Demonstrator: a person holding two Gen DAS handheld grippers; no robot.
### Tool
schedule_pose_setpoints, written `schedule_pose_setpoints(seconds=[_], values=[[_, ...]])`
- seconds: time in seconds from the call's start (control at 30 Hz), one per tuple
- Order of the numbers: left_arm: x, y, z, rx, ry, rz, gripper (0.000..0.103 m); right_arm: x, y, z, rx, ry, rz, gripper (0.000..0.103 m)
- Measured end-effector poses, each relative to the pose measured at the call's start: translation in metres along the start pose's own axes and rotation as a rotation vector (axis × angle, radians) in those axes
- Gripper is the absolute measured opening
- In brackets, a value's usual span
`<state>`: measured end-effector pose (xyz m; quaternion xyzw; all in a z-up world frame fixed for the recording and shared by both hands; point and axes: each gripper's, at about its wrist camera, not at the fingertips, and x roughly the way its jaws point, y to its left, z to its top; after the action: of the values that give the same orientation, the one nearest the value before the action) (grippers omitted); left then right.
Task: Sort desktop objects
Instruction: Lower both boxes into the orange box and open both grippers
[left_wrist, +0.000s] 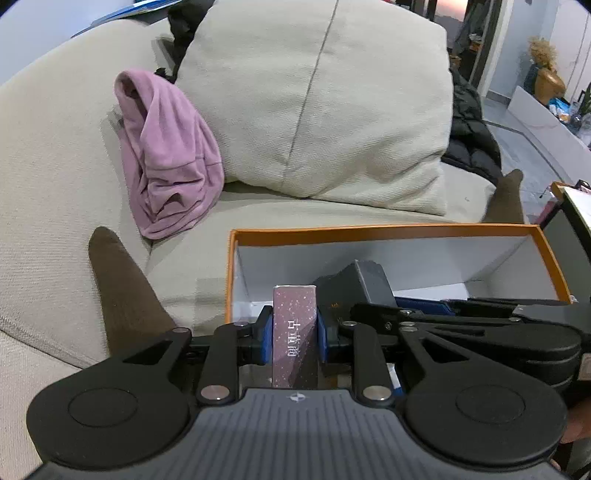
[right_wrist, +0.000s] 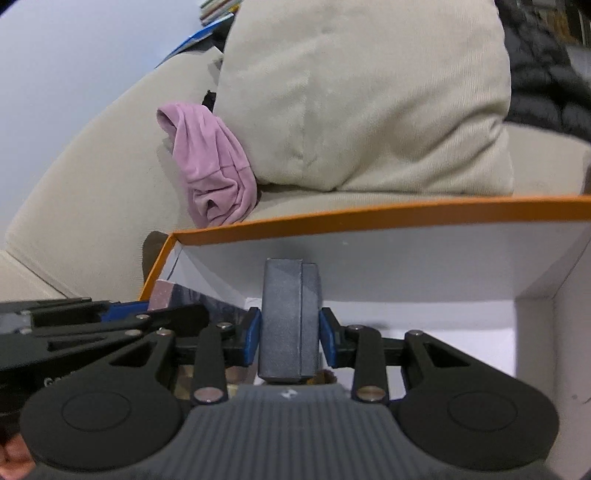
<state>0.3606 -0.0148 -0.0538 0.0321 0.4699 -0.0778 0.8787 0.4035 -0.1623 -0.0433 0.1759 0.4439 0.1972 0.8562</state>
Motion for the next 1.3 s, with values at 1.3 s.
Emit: schedule_pose_setpoints(seconds=[1.3], values=[[-0.065, 0.055, -0.074, -0.184, 0.011, -0.114, 0.058, -0.052, 0.022, -0.011, 0.017, 0.008, 0.037, 0.056]])
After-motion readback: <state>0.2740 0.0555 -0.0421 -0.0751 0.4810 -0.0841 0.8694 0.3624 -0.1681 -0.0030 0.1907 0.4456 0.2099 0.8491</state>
